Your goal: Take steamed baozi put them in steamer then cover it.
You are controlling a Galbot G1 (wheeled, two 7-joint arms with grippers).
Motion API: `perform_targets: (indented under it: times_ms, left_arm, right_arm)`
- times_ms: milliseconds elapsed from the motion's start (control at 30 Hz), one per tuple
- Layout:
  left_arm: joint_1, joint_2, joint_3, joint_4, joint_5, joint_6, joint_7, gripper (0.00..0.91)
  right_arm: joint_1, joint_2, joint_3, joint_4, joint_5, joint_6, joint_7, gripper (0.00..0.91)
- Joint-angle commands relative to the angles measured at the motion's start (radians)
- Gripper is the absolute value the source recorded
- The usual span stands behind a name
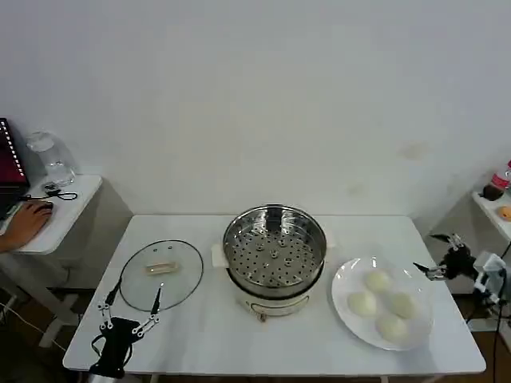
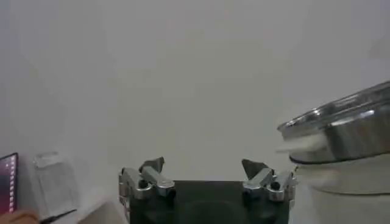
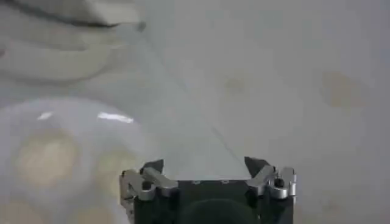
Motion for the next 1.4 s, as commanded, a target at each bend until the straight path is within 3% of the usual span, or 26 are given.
perform_targets:
  times_ms: [33,500,867,967,1133,1167,1400]
  left_arm:
    - [-0.012,-0.001,0.031,0.026,0.014,-0.014,0.000,0.907]
    - [-0.027,0.006,0.040,0.050,0.026,-0.028,0.000,0.907]
    - [-0.040,-0.004,0.055,0.074,0.039,-0.035,0.003,0.907]
    - [-0.044,-0.008,0.055,0.078,0.041,-0.034,0.003,0.907]
    - [-0.042,-0.011,0.058,0.076,0.052,-0.035,0.006,0.907]
    - [-0.039,-0.013,0.054,0.074,0.052,-0.036,0.006,0.907]
    - [-0.018,-0.014,0.030,0.076,0.048,-0.049,0.004,0.907]
  right_arm:
    - [0.084,-0.181,-0.126,-0.040,-0.090,0.049,-0.227,0.907]
    - [0.110,-0.110,-0.192,-0.039,-0.153,0.038,-0.242,0.907]
    - [0.206,0.001,-0.276,-0.079,-0.190,0.048,-0.241,0.907]
    - [0.545,0.085,-0.578,-0.103,-0.204,0.057,-0.248,0.907]
    - [0.778,0.215,-0.799,-0.153,-0.193,0.040,-0.252,0.907]
    - [0.892,0.249,-0.887,-0.170,-0.201,0.037,-0.256,0.907]
    - [1.099,0.296,-1.117,-0.227,-0.184,0.040,-0.310,0.907]
